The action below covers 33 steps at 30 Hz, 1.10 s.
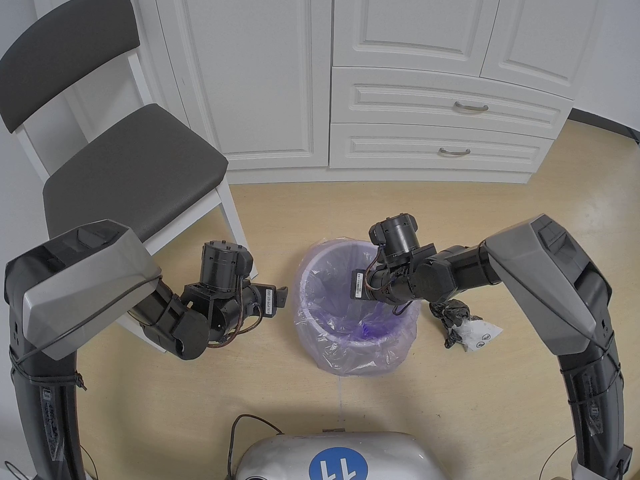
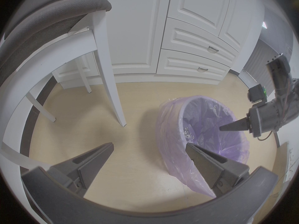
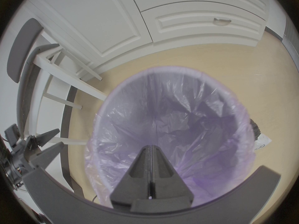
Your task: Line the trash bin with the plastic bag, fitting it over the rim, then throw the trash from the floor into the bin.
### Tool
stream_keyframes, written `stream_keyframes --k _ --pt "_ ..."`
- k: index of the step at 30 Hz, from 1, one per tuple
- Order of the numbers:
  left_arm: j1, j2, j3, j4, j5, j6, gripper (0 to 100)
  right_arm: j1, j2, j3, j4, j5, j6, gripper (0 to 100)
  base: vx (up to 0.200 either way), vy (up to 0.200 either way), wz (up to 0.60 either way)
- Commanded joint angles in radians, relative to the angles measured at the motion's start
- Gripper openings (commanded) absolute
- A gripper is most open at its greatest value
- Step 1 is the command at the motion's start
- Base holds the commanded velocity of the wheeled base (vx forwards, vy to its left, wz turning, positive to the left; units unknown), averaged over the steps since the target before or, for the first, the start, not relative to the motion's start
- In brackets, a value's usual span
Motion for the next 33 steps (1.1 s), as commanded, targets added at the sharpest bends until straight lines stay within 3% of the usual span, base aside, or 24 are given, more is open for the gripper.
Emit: stream_keyframes --k 1,9,10,15,16,20,25,33 --pt "0.0 -0.029 0.022 0.0 0.0 0.001 100 0.005 -0.138 0.097 -0.007 0.002 -0.001 0 0.0 0.0 0.0" --pt "-0.005 -0.09 0.085 0.0 -0.001 -0.002 100 -0.032 -0.237 0.316 -0.143 0.021 -0.019 0 0.0 0.0 0.0" --pt "-0.006 -0.125 0.122 -0.002 -0.001 -0.005 100 -0.045 -0.257 0.395 -0.223 0.019 -0.036 100 0.0 0.0 0.0" --pt "-0.008 -0.197 0.182 -0.006 -0.007 -0.011 100 -0.071 -0.302 0.513 -0.346 0.002 -0.045 100 0.0 0.0 0.0" --pt "-0.028 -0.256 0.265 -0.066 -0.007 -0.027 100 -0.084 -0.381 0.636 -0.421 0.006 -0.05 100 0.0 0.0 0.0" --pt "-0.04 -0.351 0.423 -0.222 -0.003 -0.047 100 -0.083 -0.492 0.827 -0.521 -0.037 -0.053 100 0.0 0.0 0.0" --pt "-0.04 -0.451 0.548 -0.275 -0.001 -0.048 100 -0.106 -0.613 1.013 -0.65 -0.077 -0.097 100 0.0 0.0 0.0" --pt "-0.081 -0.651 0.647 -0.247 0.039 -0.085 100 -0.146 -0.708 1.079 -0.634 -0.114 -0.185 100 0.0 0.0 0.0"
